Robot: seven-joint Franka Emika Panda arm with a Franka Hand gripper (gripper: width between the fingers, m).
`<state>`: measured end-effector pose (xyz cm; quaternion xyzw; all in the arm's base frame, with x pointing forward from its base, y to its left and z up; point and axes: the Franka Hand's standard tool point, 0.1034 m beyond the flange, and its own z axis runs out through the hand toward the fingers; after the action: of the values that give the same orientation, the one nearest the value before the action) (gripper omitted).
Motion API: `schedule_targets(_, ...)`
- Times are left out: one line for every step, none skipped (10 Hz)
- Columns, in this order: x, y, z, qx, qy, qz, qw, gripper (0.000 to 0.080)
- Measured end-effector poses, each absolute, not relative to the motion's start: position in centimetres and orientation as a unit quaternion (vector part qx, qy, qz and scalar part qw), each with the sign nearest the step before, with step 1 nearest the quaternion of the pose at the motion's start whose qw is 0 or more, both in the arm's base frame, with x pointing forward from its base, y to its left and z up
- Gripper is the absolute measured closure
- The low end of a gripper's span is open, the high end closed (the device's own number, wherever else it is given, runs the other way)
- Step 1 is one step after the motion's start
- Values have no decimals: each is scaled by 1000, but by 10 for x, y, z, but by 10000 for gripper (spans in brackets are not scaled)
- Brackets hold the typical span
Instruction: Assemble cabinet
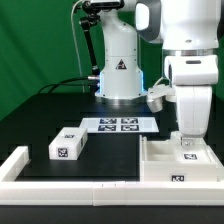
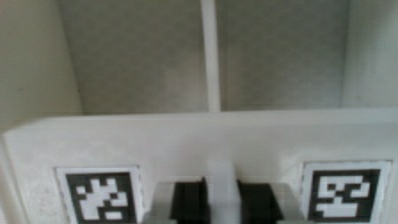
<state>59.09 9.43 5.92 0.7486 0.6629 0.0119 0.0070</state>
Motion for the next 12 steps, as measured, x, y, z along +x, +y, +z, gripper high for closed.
schedule_targets(591,94,59,745,668,7,5,731)
schedule_targets(592,94,59,741,672,2,2,731)
schedule_targets(592,94,59,741,672,1,2,731)
schedule_targets(592,94,59,739,674,1,2,731)
schedule_targets(591,94,60,738,674,1,3,731)
schedule_targets(591,92,63,739,674,1,5,731)
schedule_targets(590,91,66,739,673,2,6,568)
schedule_targets(587,91,70,741,672,3,8,431)
schedule_targets(581,91,79,748,663,6,13,431)
schedule_targets(569,91,89,761,648,8,17,231)
schedule_targets(554,94,97,774,633,4,19,98)
schedule_targets(541,97,102,782,622,6,22,98)
